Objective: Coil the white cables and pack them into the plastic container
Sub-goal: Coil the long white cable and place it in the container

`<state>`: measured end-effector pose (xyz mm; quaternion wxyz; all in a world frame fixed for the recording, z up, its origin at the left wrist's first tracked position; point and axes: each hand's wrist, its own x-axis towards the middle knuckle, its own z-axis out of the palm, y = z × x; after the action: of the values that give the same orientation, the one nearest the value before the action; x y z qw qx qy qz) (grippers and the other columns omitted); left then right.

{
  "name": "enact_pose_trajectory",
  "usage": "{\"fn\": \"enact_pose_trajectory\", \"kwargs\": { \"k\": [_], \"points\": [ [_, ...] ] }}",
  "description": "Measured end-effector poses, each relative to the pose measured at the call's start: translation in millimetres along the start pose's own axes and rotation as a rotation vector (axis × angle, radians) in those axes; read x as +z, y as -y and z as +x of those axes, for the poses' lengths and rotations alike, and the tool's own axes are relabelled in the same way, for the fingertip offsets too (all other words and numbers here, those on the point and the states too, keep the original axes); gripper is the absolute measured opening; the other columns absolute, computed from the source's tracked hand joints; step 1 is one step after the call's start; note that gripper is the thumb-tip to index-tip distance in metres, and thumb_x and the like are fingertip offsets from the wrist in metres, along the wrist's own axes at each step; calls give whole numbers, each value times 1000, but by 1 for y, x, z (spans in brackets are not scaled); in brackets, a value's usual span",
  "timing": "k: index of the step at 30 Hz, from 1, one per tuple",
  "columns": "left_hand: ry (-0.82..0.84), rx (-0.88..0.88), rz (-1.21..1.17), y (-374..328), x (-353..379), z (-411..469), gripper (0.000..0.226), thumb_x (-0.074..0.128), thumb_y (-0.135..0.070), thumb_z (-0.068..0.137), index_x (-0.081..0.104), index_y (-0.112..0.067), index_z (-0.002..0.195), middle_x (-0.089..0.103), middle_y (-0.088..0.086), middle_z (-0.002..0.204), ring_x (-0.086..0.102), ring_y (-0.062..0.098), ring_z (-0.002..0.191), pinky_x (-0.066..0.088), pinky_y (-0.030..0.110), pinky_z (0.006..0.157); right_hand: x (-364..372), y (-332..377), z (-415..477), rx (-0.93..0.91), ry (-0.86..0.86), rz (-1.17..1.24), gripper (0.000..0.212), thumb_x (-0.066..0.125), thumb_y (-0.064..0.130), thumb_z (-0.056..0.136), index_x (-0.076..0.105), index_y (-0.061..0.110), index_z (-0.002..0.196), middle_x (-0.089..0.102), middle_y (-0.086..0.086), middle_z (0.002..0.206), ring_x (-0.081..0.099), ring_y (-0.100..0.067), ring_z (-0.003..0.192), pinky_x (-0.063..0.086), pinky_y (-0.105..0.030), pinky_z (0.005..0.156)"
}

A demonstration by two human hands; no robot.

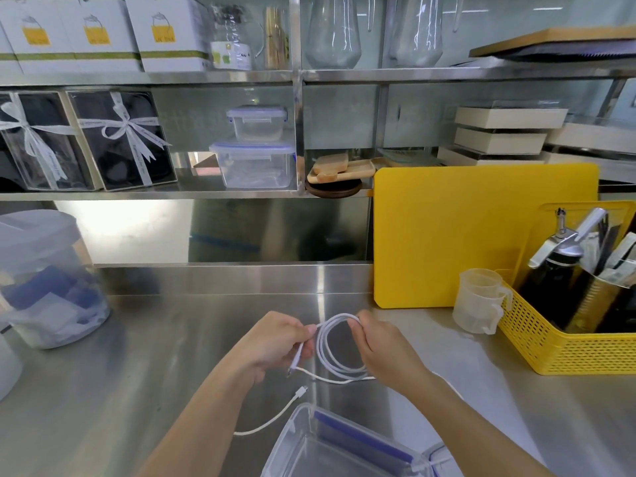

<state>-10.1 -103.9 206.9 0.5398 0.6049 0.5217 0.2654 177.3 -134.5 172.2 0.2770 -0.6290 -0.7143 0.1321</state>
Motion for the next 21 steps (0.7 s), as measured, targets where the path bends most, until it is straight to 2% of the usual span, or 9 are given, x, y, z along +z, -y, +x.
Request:
{"fn": "enact_pose_trajectory", "kwargs": {
  "k": [2, 4, 6, 8, 11, 13, 17, 19, 21],
  "points": [
    [133, 12, -142, 5, -2, -1, 27, 65, -24, 85, 73, -14, 61, 70, -3, 66, 60, 8, 60, 50, 20, 60, 3, 1, -1, 5, -23, 9, 24, 26, 38, 97, 39, 22, 84, 53, 2, 64, 58, -22, 60, 50, -42, 59],
    [238, -1, -392, 15, 2, 0, 15, 69, -21, 76, 74, -9, 68, 73, 3, 76, 67, 13, 68, 55, 28, 67, 5, 2, 0, 5, -36, 31, 24, 26, 37, 97, 39, 22, 83, 48, 6, 59, 55, -20, 57, 49, -40, 56],
    [244, 2, -620, 25, 13, 2, 13, 68, -15, 71, 72, -3, 66, 73, 12, 75, 70, 22, 69, 58, 34, 66, 5, 5, 2, 1, -26, 43, 24, 27, 36, 97, 37, 21, 81, 44, 8, 57, 50, -18, 55, 45, -38, 55],
    [173, 60, -692, 30, 26, 4, 14, 69, -13, 67, 65, -2, 60, 66, 15, 60, 67, 25, 56, 58, 32, 56, 5, 6, 2, 21, -16, 102, 26, 28, 34, 98, 38, 20, 78, 45, 8, 58, 47, -16, 54, 42, -38, 56],
    [-43, 133, -530, 27, 36, 6, 38, 79, -5, 63, 42, -8, 69, 55, 4, 48, 58, 18, 40, 56, 32, 48, 7, 5, -1, 39, 20, 174, 27, 29, 34, 98, 40, 18, 79, 47, 4, 62, 45, -15, 54, 40, -36, 56],
    [-188, 155, -292, 24, 39, 7, 48, 79, 0, 66, 35, -14, 75, 52, 5, 53, 57, 18, 38, 54, 31, 46, 8, 4, -3, 21, 25, 149, 27, 29, 34, 98, 39, 18, 79, 45, 5, 60, 43, -14, 52, 39, -37, 55],
    [-462, 224, 252, 22, 48, 2, 40, 61, -3, 82, 30, -24, 69, 52, 2, 61, 61, 19, 49, 42, 17, 41, 12, 6, -9, -26, 30, 106, 29, 29, 38, 97, 46, 17, 86, 52, 2, 63, 51, -18, 56, 46, -40, 57],
    [-560, 288, 298, 27, 51, 0, 36, 52, 0, 86, 30, -23, 70, 50, 3, 68, 60, 25, 57, 43, 23, 44, 14, 6, -11, -113, 14, 2, 29, 31, 39, 96, 47, 16, 89, 57, -3, 70, 53, -23, 61, 46, -42, 59],
    [-625, 344, 248, 31, 51, -1, 23, 54, -7, 89, 36, -17, 78, 50, 5, 77, 57, 21, 63, 45, 29, 52, 11, 5, -12, -238, -43, -29, 24, 37, 35, 95, 51, 17, 89, 58, -2, 79, 49, -18, 73, 40, -32, 66]
  ]
}}
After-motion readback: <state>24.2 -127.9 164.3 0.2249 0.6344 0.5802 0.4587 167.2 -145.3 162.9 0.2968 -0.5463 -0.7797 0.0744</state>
